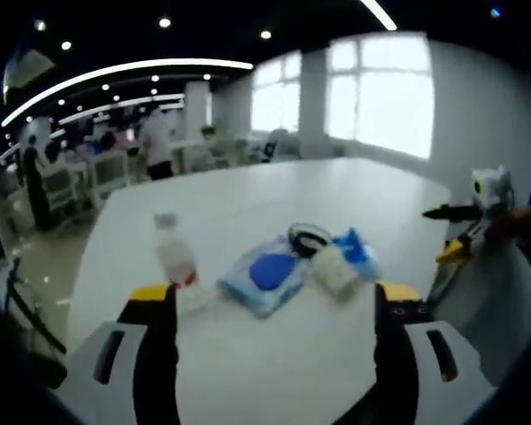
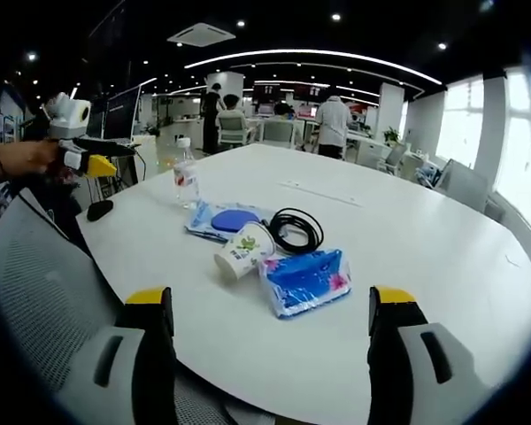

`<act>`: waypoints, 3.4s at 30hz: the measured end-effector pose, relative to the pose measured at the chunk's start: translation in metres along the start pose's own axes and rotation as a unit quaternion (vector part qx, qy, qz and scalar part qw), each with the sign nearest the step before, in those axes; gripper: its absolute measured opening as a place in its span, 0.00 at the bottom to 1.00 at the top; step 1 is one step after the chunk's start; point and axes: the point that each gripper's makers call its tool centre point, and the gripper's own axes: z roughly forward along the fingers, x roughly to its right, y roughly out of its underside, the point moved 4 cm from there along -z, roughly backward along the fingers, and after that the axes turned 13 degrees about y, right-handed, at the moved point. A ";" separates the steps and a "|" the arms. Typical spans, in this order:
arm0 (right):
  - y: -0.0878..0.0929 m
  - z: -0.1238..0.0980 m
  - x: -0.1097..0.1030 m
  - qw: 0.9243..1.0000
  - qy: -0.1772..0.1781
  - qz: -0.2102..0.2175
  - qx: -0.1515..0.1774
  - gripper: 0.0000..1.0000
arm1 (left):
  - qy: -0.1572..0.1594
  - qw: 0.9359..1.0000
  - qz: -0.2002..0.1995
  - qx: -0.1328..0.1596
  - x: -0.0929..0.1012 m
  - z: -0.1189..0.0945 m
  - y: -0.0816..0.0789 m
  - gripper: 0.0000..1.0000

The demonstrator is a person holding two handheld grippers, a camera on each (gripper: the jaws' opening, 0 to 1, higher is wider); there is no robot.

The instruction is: Arrange the tabletop items into an orderly group along one side of the table until the central work area is clear of visible clutter.

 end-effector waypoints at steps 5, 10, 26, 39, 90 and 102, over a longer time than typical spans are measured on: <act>0.000 0.000 0.000 1.000 -0.001 0.000 0.000 0.92 | -0.003 1.000 -0.018 0.005 0.009 -0.006 0.008 0.91; 0.000 0.000 -0.001 1.000 -0.004 -0.002 -0.001 0.92 | -0.010 1.000 -0.012 -0.006 0.017 -0.010 0.015 0.94; 0.000 0.001 -0.002 1.000 -0.006 -0.007 0.002 0.99 | 0.000 0.999 -0.014 0.038 0.036 -0.014 0.003 1.00; -0.001 0.000 -0.002 1.000 -0.008 -0.007 0.002 1.00 | -0.029 0.999 -0.034 0.028 0.030 -0.020 0.027 1.00; 0.011 0.006 0.010 0.997 -0.001 -0.044 -0.068 0.98 | 0.006 0.999 0.029 -0.036 0.040 -0.014 0.039 1.00; -0.025 0.019 0.024 0.996 -0.020 -0.052 -0.068 0.92 | -0.003 0.999 0.024 -0.028 0.033 -0.016 0.040 1.00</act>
